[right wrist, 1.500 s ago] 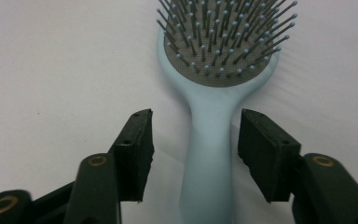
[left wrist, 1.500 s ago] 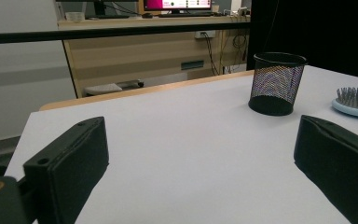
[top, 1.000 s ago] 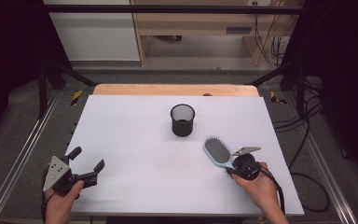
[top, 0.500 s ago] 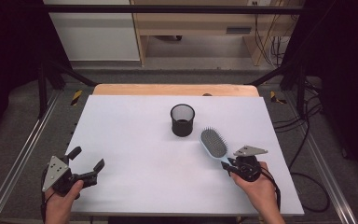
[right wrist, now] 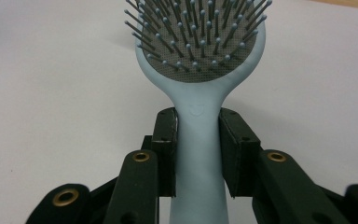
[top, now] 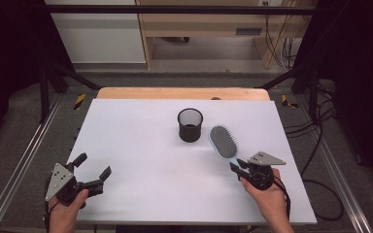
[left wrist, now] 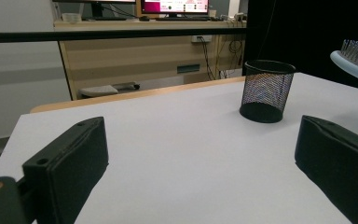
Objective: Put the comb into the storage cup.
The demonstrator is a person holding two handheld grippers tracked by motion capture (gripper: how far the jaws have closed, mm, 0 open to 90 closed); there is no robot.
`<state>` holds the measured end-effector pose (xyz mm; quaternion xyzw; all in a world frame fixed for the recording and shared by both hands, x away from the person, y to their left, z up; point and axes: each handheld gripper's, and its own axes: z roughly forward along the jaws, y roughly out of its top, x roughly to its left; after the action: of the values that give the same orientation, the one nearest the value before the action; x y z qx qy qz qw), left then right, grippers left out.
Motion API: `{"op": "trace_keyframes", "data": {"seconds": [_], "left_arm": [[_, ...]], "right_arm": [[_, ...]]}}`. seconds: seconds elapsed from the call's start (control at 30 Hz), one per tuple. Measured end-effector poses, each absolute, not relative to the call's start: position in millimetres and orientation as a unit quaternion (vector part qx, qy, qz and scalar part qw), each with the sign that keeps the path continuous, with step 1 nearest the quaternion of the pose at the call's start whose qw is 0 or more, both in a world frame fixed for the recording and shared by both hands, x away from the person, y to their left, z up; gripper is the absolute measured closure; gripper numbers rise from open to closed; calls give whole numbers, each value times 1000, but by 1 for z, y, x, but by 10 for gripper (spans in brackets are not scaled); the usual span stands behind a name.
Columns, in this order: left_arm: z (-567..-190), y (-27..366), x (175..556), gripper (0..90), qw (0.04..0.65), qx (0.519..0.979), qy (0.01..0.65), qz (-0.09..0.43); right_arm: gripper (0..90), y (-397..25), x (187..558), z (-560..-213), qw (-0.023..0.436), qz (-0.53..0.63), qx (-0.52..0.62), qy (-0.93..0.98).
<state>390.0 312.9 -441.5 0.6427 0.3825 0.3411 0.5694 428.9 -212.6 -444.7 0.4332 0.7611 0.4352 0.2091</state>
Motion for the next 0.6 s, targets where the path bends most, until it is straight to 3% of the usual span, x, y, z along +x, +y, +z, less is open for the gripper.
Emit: {"op": "trace_keyframes", "data": {"seconds": [0.6], "left_arm": [[-440,312,385,26,579,638,380,336]], "right_arm": [[694,-204,428,-435,233,463,418,746]]}}
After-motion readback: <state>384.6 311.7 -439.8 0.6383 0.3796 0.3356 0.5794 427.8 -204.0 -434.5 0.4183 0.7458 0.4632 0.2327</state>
